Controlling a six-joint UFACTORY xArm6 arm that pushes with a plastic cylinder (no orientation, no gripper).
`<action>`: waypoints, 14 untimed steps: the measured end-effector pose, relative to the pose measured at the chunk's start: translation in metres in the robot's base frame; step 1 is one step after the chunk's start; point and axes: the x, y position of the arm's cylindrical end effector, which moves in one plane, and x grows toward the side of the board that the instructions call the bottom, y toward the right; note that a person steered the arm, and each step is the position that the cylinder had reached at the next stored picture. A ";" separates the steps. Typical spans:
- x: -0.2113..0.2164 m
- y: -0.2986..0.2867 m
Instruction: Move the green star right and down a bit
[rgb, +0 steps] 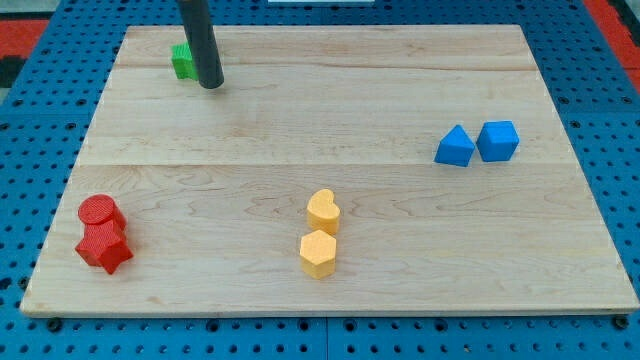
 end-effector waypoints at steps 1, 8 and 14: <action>0.000 0.000; 0.048 -0.136; -0.050 -0.082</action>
